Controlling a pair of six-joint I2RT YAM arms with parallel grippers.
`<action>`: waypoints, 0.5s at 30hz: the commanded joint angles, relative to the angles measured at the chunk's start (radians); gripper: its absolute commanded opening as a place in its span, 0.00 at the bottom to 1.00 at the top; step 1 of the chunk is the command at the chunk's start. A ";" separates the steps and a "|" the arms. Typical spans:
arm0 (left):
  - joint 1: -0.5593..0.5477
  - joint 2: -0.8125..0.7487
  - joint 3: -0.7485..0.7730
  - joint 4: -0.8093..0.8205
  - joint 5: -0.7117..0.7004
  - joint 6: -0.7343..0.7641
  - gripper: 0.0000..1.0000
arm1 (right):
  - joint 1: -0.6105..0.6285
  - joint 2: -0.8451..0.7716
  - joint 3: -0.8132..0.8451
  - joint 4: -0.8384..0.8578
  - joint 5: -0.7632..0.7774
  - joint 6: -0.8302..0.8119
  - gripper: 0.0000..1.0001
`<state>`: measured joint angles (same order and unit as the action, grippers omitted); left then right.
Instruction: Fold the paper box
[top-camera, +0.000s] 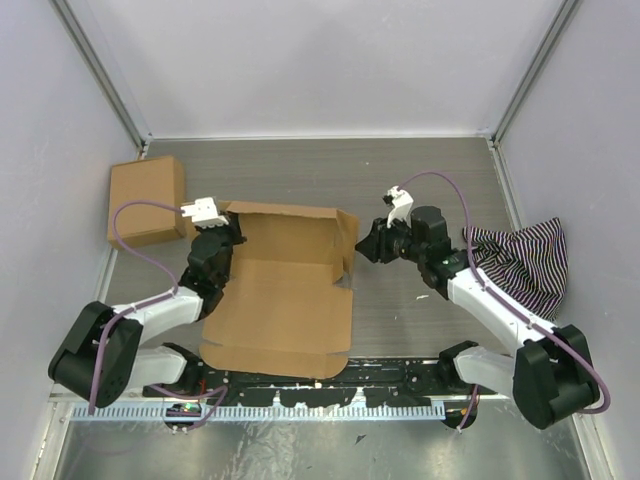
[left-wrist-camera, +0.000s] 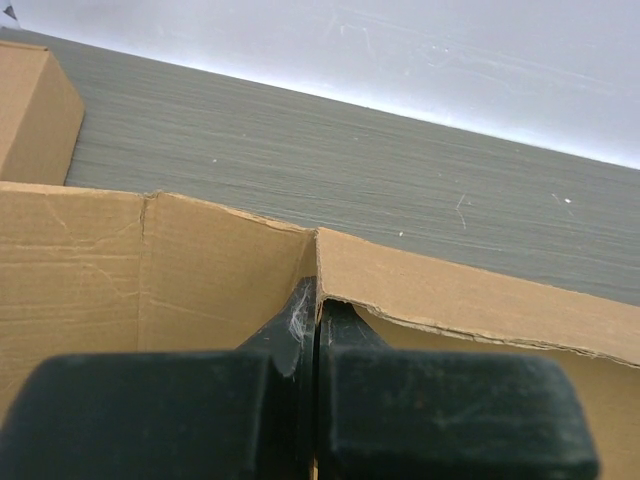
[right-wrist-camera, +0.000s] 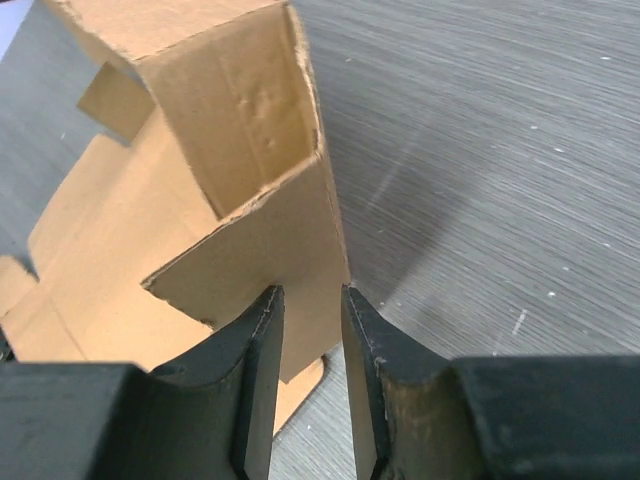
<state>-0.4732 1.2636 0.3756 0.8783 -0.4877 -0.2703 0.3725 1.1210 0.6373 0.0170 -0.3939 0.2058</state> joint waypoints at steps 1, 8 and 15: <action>0.001 -0.039 -0.026 0.069 0.033 -0.018 0.00 | 0.040 -0.001 0.029 0.054 -0.089 -0.044 0.36; 0.002 -0.079 -0.062 0.068 0.058 -0.018 0.00 | 0.113 0.035 0.040 0.067 -0.050 -0.071 0.38; 0.002 -0.105 -0.095 0.067 0.075 -0.022 0.00 | 0.151 0.106 0.088 0.091 -0.039 -0.089 0.39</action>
<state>-0.4728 1.1816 0.3058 0.9016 -0.4347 -0.2829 0.4980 1.2037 0.6533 0.0376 -0.4362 0.1482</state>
